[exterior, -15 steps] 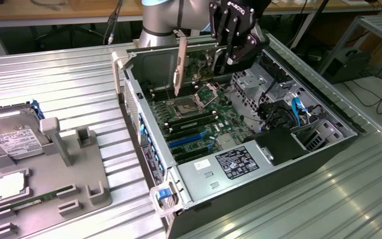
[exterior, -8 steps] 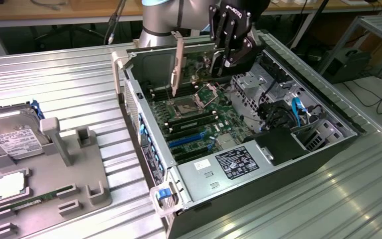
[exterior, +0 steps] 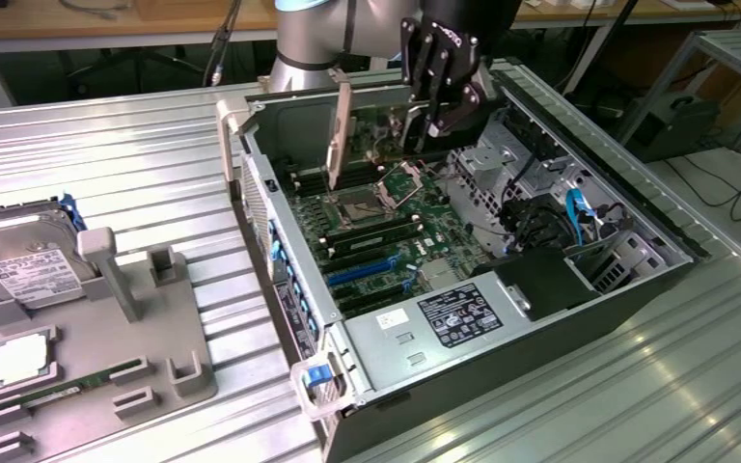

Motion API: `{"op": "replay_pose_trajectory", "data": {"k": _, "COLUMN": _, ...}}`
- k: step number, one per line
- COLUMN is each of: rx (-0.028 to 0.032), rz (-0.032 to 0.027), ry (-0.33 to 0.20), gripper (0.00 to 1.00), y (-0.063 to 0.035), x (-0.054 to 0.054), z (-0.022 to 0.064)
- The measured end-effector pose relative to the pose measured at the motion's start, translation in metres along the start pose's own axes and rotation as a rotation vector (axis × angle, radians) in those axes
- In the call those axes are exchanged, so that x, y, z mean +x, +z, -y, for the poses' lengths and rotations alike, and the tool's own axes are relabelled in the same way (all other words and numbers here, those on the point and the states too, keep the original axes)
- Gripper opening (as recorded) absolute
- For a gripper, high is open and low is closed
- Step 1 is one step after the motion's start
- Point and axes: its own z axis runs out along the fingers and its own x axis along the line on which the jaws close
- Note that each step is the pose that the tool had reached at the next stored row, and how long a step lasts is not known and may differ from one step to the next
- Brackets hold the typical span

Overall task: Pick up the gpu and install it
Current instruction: 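Insert the gpu into the slot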

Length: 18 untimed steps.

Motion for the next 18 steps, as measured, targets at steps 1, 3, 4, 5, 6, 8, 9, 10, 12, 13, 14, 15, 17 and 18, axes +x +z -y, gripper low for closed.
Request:
{"op": "replay_pose_trajectory", "data": {"k": 1, "rx": -0.0004, "rz": 0.0001, "ry": 0.0, "gripper": 0.29, "y": 0.0009, "x": 0.0, "z": 0.0}}
{"op": "replay_pose_trajectory", "data": {"k": 3, "rx": -0.0007, "rz": 0.0001, "ry": -0.002, "gripper": 0.29, "y": 0.0038, "x": 0.0, "z": 0.0001}}
{"op": "replay_pose_trajectory", "data": {"k": 4, "rx": -0.0008, "rz": 0.0, "ry": -0.003, "gripper": 0.29, "y": 0.0051, "x": 0.0, "z": 0.0001}}
{"op": "replay_pose_trajectory", "data": {"k": 5, "rx": -0.0008, "rz": 0.0, "ry": -0.003, "gripper": 0.29, "y": 0.0062, "x": -0.001, "z": 0.0001}}
{"op": "replay_pose_trajectory", "data": {"k": 6, "rx": -0.0007, "rz": 0.0001, "ry": -0.003, "gripper": 0.29, "y": 0.0074, "x": -0.001, "z": 0.0001}}
{"op": "replay_pose_trajectory", "data": {"k": 8, "rx": -0.0008, "rz": 0.0001, "ry": -0.003, "gripper": 0.29, "y": 0.0099, "x": -0.001, "z": 0.0002}}
{"op": "replay_pose_trajectory", "data": {"k": 9, "rx": -0.0007, "rz": 0.0001, "ry": -0.003, "gripper": 0.29, "y": 0.011, "x": -0.002, "z": 0.0002}}
{"op": "replay_pose_trajectory", "data": {"k": 10, "rx": -0.0008, "rz": -0.0001, "ry": -0.003, "gripper": 0.29, "y": 0.0119, "x": -0.002, "z": 0.0002}}
{"op": "replay_pose_trajectory", "data": {"k": 12, "rx": -0.0008, "rz": 0.0, "ry": -0.003, "gripper": 0.29, "y": 0.0153, "x": -0.002, "z": 0.0002}}
{"op": "replay_pose_trajectory", "data": {"k": 13, "rx": -0.0008, "rz": 0.0, "ry": -0.003, "gripper": 0.29, "y": 0.0174, "x": -0.002, "z": 0.0003}}
{"op": "replay_pose_trajectory", "data": {"k": 14, "rx": -0.0008, "rz": 0.0, "ry": -0.003, "gripper": 0.29, "y": 0.019, "x": -0.002, "z": 0.0003}}
{"op": "replay_pose_trajectory", "data": {"k": 15, "rx": -0.0008, "rz": 0.0, "ry": -0.003, "gripper": 0.29, "y": 0.02, "x": -0.002, "z": 0.0003}}
{"op": "replay_pose_trajectory", "data": {"k": 17, "rx": -0.0008, "rz": 0.0, "ry": -0.003, "gripper": 0.29, "y": 0.0224, "x": -0.003, "z": 0.0003}}
{"op": "replay_pose_trajectory", "data": {"k": 18, "rx": -0.0008, "rz": 0.0, "ry": -0.003, "gripper": 0.29, "y": 0.0235, "x": -0.003, "z": 0.0003}}
